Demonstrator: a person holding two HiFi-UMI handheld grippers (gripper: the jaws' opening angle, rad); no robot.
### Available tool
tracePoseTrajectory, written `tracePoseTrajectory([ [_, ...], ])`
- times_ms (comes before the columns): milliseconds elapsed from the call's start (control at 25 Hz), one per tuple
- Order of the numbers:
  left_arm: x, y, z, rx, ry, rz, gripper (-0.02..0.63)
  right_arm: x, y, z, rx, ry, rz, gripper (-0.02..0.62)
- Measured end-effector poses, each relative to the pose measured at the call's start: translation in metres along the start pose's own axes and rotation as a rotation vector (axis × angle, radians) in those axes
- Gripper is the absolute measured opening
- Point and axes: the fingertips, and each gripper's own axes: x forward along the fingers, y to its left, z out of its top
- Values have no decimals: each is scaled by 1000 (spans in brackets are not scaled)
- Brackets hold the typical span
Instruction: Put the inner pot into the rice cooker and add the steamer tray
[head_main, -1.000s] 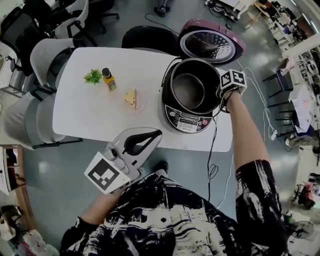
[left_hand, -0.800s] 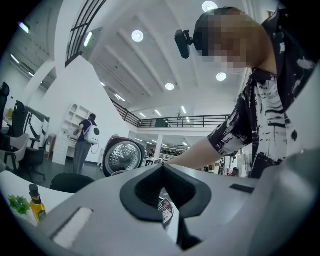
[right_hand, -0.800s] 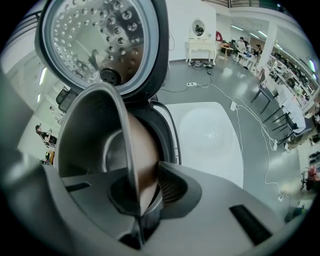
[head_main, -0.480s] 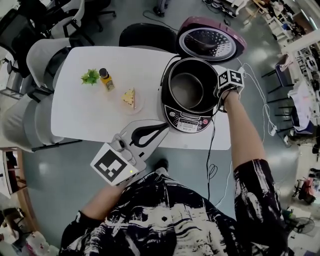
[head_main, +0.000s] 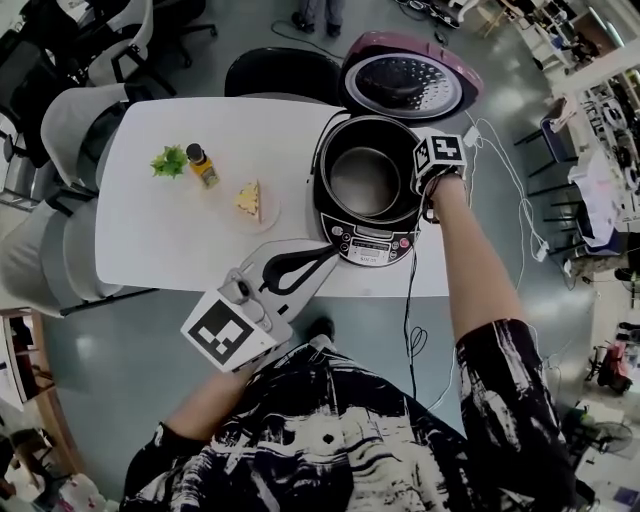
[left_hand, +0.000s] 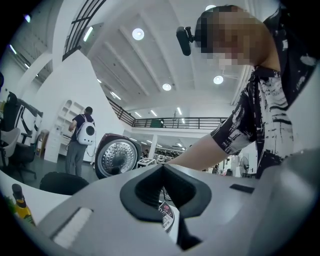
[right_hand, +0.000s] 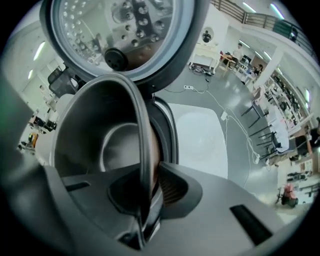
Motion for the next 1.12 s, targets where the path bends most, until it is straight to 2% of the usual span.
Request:
tracePoseTrajectory([
  [280, -6, 7, 2, 18, -8, -3, 5, 0, 2, -1, -158, 89, -87, 29],
  [480, -12, 10, 7, -3, -23, 11, 5, 0, 2, -4, -258, 153, -135, 43],
  [720, -18, 11, 8, 2, -27, 13, 5, -6, 3, -7, -233, 172, -109, 48],
  [1120, -16, 6, 10, 4, -27, -2, 5, -18, 5, -6, -141, 146, -37, 49],
])
